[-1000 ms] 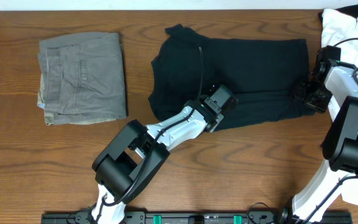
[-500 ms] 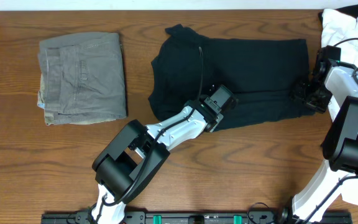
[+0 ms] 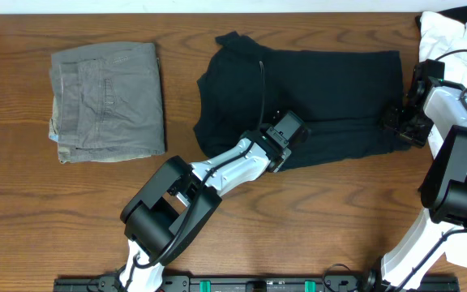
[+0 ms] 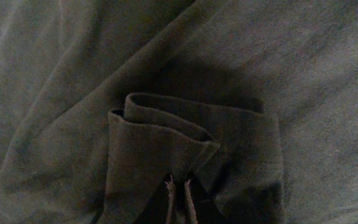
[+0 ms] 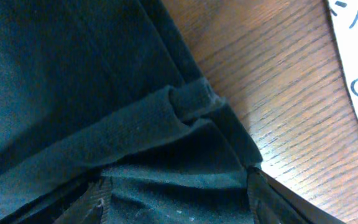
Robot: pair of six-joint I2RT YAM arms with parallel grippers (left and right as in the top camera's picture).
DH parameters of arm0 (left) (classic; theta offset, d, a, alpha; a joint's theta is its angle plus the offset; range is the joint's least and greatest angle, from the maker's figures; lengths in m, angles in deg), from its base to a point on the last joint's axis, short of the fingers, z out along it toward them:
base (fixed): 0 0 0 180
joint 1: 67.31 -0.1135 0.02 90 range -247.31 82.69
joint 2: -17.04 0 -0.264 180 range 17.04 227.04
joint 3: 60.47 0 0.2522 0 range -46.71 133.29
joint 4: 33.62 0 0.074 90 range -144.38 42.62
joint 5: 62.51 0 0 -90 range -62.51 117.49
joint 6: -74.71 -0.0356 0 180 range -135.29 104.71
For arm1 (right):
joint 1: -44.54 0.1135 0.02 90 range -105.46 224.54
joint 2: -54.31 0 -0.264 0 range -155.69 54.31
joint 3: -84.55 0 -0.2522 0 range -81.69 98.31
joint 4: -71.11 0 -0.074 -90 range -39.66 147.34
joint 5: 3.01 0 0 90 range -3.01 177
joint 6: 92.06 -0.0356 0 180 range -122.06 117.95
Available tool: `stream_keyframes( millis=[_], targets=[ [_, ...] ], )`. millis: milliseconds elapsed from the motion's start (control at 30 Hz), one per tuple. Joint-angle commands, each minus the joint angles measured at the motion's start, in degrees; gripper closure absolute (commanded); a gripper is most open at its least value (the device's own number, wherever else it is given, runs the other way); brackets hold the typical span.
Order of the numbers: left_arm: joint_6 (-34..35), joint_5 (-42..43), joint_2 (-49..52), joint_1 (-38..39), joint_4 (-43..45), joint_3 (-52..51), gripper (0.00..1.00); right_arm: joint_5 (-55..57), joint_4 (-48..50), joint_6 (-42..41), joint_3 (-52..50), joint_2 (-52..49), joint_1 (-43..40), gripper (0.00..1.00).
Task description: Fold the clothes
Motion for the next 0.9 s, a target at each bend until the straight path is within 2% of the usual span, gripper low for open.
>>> stream_keyframes(
  millis=[0,400,867],
  targets=[
    [0.1,-1.1,-0.4,-0.2,0.1,-0.4,0.93,-0.7,0.2,0.2,-1.7,-4.3,0.3,0.31],
    [-1.0,-1.2,-5.1,-0.2,-1.6,-0.4,0.94,-0.7,0.2,0.2,-1.7,-4.3,0.3,0.31],
    [-1.0,-1.1,-7.2,-0.1,-16.7,-0.4,0.94,-0.7,0.2,0.2,-1.7,-4.3,0.3,0.31]
  ],
)
